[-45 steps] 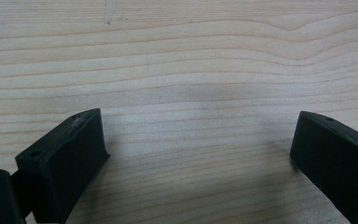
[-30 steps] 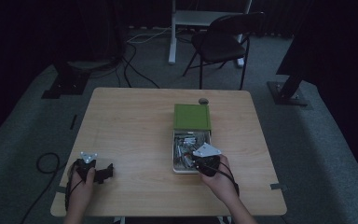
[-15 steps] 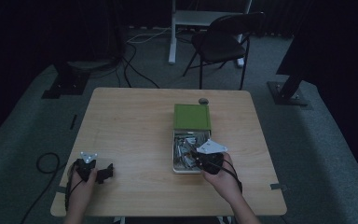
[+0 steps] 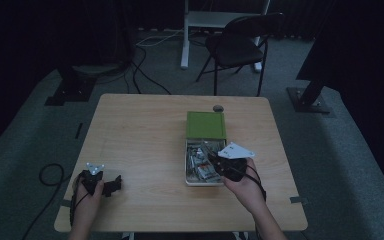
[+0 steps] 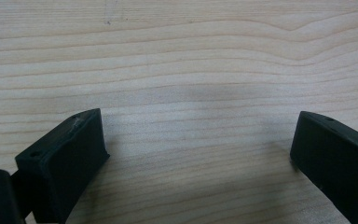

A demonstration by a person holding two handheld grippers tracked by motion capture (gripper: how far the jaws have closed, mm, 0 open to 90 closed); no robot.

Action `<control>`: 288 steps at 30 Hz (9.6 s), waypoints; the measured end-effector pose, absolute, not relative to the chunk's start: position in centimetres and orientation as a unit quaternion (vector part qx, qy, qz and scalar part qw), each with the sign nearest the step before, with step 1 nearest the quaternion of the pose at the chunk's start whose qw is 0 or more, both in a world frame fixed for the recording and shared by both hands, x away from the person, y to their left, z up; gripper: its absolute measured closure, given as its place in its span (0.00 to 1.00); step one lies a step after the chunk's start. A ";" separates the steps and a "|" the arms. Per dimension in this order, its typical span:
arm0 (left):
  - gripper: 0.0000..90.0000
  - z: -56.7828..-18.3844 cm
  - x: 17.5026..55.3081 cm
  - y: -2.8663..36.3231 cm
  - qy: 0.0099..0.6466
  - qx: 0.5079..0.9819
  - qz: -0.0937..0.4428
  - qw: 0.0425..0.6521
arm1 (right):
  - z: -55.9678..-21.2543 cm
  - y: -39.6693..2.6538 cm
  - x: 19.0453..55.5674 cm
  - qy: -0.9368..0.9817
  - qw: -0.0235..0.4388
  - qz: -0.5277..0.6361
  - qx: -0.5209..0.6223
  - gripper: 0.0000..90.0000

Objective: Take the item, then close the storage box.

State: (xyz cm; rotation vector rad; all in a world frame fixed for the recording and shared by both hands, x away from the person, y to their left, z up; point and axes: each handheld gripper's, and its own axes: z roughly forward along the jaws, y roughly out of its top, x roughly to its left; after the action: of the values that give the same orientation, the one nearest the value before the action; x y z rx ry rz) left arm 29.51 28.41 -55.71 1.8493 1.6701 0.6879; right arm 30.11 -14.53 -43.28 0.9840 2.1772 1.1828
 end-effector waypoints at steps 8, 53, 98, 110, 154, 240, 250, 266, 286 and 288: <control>0.04 -55.7 29.5 28.4 0.621 0.688 0.256 0.275 | -42.2 -16.0 30.5 0.780 0.247 0.438 0.372 0.94; 0.04 -55.7 29.5 28.4 0.621 0.688 0.256 0.275 | -44.2 -28.3 31.1 0.711 0.299 0.398 0.496 0.94; 0.04 -55.7 29.5 28.4 0.621 0.688 0.256 0.275 | -52.7 -31.0 31.3 0.724 0.291 0.316 0.539 0.94; 0.04 -55.7 29.5 28.4 0.621 0.688 0.256 0.275 | -53.1 -29.1 31.3 0.745 0.275 0.322 0.515 0.93; 0.06 -55.7 29.3 27.9 0.573 0.729 0.239 0.289 | -52.8 -27.3 30.1 0.780 0.179 0.389 0.457 0.32; 0.06 -50.7 31.0 10.2 0.314 0.827 0.183 0.429 | -50.8 -23.5 31.5 0.788 0.144 0.473 0.368 0.15; 0.06 -50.5 31.7 10.0 0.318 0.820 0.189 0.436 | -50.9 -23.5 31.9 0.785 0.140 0.475 0.372 0.15; 0.06 -49.7 32.6 10.0 0.317 0.823 0.192 0.430 | -50.8 -23.5 32.1 0.787 0.142 0.471 0.372 0.15; 0.06 -49.7 33.6 10.3 0.331 0.818 0.190 0.431 | -50.8 -23.1 32.7 0.786 0.142 0.471 0.373 0.14; 0.06 -49.7 33.7 10.2 0.331 0.818 0.188 0.431 | -50.8 -23.2 32.7 0.785 0.142 0.472 0.376 0.14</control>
State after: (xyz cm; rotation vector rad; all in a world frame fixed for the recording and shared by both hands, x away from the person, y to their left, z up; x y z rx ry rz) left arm 33.70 10.24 -49.71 2.0398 0.8264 0.4691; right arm 32.75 -23.16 -50.79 1.0845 2.2658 1.3611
